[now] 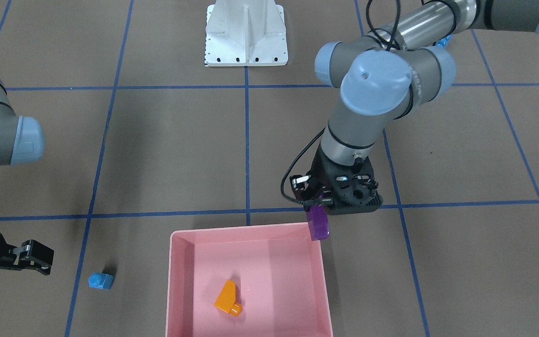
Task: Put all blocks into box
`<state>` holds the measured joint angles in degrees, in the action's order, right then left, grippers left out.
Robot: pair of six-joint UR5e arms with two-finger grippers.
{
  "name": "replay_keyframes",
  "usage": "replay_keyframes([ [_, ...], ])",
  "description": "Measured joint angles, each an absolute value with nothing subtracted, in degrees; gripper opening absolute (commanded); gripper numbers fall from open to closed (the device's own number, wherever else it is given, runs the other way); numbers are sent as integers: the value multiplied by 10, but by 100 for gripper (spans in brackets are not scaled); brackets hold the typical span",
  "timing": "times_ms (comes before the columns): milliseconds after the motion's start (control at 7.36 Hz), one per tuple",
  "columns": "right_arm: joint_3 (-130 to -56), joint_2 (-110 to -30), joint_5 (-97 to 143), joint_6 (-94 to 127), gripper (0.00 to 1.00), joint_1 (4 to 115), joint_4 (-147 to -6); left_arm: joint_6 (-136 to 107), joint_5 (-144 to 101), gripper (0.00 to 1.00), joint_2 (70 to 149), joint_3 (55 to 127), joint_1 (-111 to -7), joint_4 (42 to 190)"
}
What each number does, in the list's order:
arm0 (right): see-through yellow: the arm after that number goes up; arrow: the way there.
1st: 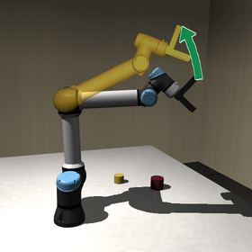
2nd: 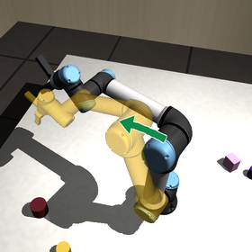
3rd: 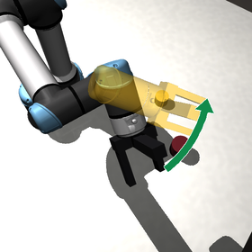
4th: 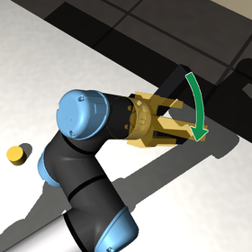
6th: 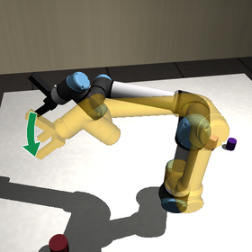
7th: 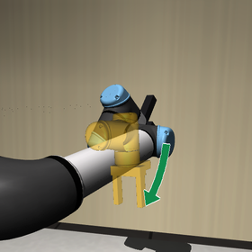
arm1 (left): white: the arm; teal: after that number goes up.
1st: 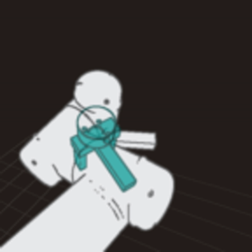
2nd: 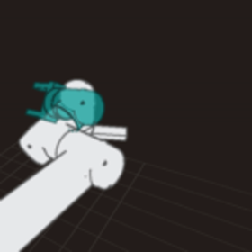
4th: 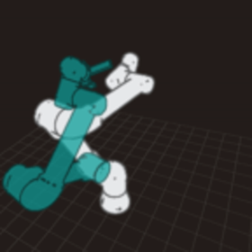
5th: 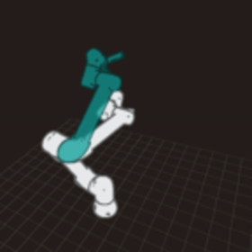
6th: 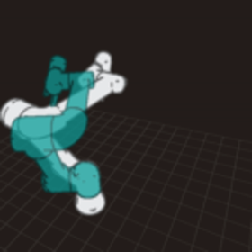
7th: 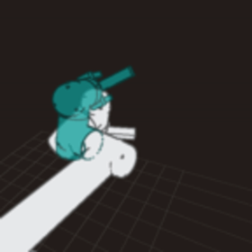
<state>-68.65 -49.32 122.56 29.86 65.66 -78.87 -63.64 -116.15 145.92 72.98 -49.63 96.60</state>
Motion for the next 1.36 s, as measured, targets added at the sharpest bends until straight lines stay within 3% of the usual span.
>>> replay_keyframes([
  [136,-669,-484,1225,299,100,654,-782,-641,-1162,0,1523,631,-502,976],
  [272,-656,-476,1219,303,100,645,-780,-644,-1162,29,1562,558,-506,994],
  [408,-645,-469,1207,317,100,633,-779,-643,-1162,99,1581,517,-505,1008],
  [1358,-590,-466,1118,503,97,561,-681,-583,-1161,100,1589,509,-486,1034],
])
